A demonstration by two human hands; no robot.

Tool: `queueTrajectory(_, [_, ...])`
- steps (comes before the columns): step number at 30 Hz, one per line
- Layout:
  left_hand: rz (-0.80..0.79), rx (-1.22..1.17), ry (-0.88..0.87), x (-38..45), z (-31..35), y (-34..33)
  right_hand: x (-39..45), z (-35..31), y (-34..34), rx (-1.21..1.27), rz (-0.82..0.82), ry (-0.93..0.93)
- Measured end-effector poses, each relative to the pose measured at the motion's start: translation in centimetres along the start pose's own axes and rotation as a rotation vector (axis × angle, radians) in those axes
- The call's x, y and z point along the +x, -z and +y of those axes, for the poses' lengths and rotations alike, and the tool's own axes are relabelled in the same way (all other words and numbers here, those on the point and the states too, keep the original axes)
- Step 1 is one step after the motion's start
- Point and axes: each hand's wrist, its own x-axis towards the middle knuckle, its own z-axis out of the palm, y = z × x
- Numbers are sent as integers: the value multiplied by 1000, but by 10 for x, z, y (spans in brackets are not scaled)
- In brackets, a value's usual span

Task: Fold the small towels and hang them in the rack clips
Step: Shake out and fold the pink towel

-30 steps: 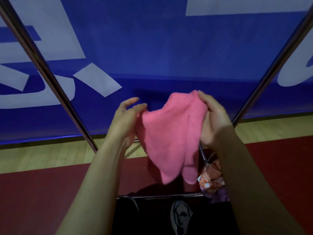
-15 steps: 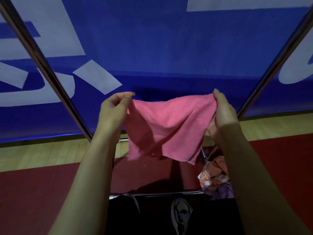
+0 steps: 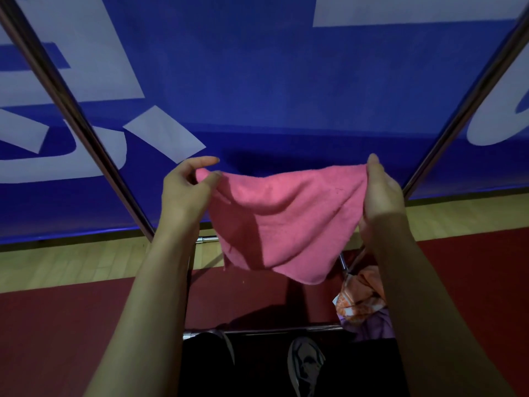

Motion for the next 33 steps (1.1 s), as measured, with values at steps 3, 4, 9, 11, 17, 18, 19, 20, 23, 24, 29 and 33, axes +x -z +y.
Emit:
queueTrajectory(3, [24,2,-15,-2,3,-2,-5,0,1,-24,-33,16])
queueTrajectory(4, [41,31,-16,-2,3,-2,-7,0,1,-34,-49,34])
queueTrajectory(9, [77,296,38,-1,-4,-1,-7,-1,2,-30,-56,204])
queueTrajectory(11, [63,383,57,-1,-6,2,-8,0,2,-92,-87,277])
queueTrajectory(17, [-233,784,176,-10,-6,-11,-18,7,-10,-144,-308,365])
queueTrajectory(18, [-266,749,136,-14,-3,-15,-20,9,-12,-180,-377,385])
queueTrajectory(19, [-312,648,77,-18,1,-19,-24,11,-15,-242,-453,407])
queueTrajectory(20, [-381,506,40,-21,6,-23,-27,14,-19,-319,-530,424])
queueTrajectory(23, [-635,234,157,-33,21,-35,-42,22,-30,-587,-698,466])
queueTrajectory(24, [-697,223,190,-36,22,-39,-47,24,-32,-682,-711,493])
queueTrajectory(29, [-779,207,262,-37,16,-38,-55,33,-36,-893,-779,456])
queueTrajectory(33, [-800,122,160,-30,8,-30,-44,28,-32,-750,-728,419])
